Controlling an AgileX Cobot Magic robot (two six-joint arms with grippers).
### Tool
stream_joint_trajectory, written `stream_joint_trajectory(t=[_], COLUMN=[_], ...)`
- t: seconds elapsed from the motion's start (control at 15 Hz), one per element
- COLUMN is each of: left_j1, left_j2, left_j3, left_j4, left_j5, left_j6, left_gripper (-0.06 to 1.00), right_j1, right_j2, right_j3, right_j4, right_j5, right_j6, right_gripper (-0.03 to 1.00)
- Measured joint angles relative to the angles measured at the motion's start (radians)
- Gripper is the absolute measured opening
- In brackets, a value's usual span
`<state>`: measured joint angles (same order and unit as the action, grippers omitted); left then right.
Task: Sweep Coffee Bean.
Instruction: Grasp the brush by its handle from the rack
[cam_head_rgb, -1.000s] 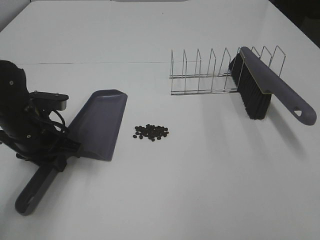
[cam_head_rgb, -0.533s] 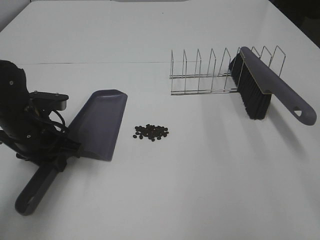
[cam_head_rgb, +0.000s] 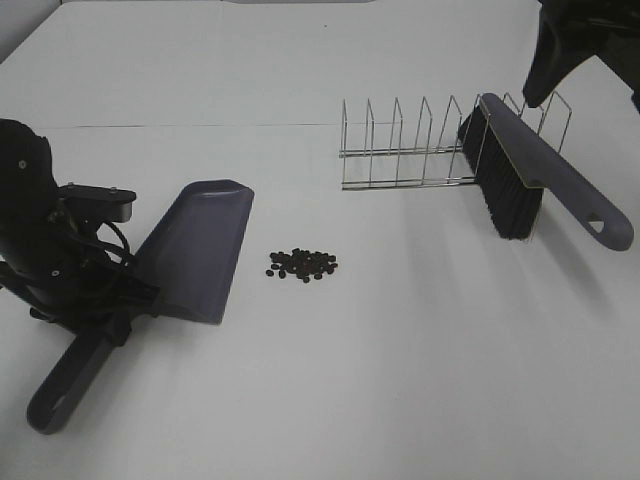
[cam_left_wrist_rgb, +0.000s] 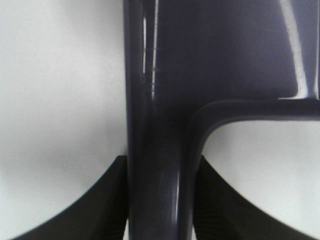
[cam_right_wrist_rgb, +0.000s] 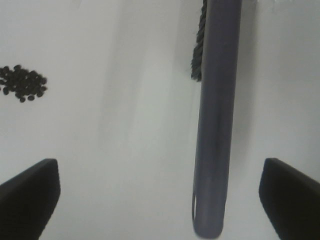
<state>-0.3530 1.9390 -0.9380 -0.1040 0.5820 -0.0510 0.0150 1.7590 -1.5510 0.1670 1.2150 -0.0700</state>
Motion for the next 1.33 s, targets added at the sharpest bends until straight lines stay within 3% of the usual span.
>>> stream_joint_trajectory(t=[0.2, 0.53, 1.33], left_j1=[0.000, 0.000, 0.000], left_j2=[0.000, 0.000, 0.000], left_j3=[0.000, 0.000, 0.000], left_j4=[0.000, 0.000, 0.001], left_j5=[0.001, 0.005, 0.005], left_j6=[0.002, 0.007, 0.011], left_gripper=[0.31, 0.31, 0.31], right_j1=[0.000, -0.042, -0.059], right_j2=[0.229, 0.468, 0.596], right_j3=[-0.210, -0.390, -0.394], right_j4=[-0.011, -0.003, 0.061], right_j5=[0.000, 0.000, 0.003], right_j6=[-0.018, -0.026, -0.060], right_gripper=[0.98, 0.98, 0.98])
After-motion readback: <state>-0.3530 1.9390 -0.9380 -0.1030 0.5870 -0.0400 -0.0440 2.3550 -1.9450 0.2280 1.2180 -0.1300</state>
